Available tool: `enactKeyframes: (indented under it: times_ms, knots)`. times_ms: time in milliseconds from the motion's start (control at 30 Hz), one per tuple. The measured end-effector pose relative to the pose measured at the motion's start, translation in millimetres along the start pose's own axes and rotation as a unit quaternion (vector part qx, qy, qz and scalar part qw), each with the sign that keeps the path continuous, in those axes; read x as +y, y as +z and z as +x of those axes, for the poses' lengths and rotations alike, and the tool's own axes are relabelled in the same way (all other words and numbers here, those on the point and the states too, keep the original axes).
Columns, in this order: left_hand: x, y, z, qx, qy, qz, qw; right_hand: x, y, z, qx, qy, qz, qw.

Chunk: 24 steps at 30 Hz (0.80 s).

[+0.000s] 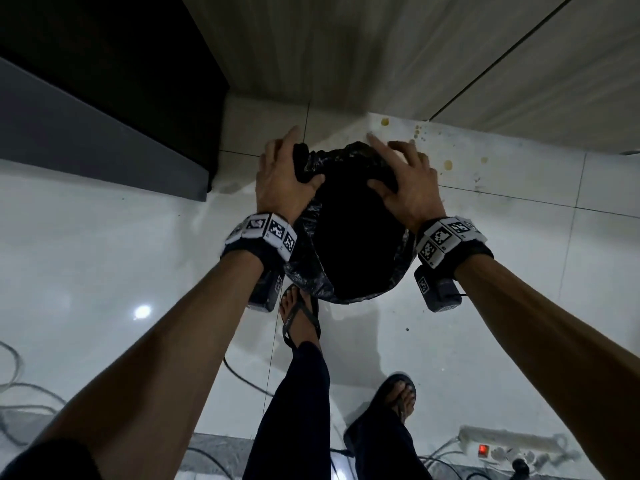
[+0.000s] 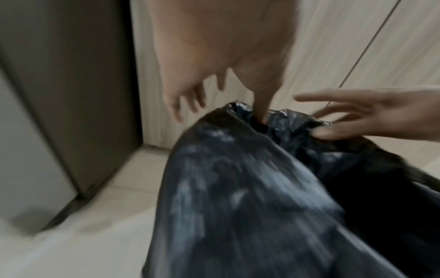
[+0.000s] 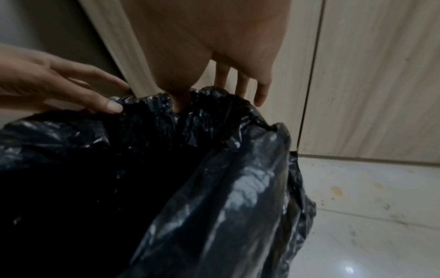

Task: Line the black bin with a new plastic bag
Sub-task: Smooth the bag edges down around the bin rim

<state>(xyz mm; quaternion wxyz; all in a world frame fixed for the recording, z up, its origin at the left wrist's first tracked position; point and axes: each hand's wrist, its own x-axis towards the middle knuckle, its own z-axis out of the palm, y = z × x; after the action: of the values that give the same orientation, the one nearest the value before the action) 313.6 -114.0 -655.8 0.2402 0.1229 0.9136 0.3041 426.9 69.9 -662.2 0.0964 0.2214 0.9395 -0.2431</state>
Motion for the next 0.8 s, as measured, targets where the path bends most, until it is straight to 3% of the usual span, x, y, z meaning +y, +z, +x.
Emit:
enactKeyframes:
  times_ms: [67,167,400,566,700,800]
  knots:
    - [-4.7,3.0,-21.8,-0.006,-0.032,0.026,0.999,-4.1,3.1,-0.3,-0.036,-0.031,0.020,0.999]
    - [-17.9,17.4,-50.3,-0.071,-0.075,0.046,0.994,-2.2,5.1,-5.1,-0.052,-0.022,0.052,0.997]
    - [-44.8,3.7,-57.6,-0.076,-0.039,-0.028,0.996,17.9,-2.9,-24.0,-0.048,-0.013,0.067,0.996]
    - [-33.4,-4.1,-89.4,-0.043,-0.099,-0.026,0.994,24.8,-0.5,-67.7,-0.053,0.056,0.077,0.994]
    - [-34.3,4.3,-124.2,-0.054,-0.146,-0.002,0.988,26.0,0.0,-103.7,-0.080,0.142,0.130,0.978]
    - [-37.5,14.2,-139.5,-0.064,-0.146,-0.006,0.987,26.6,2.1,-121.1,-0.090,0.154,0.169,0.969]
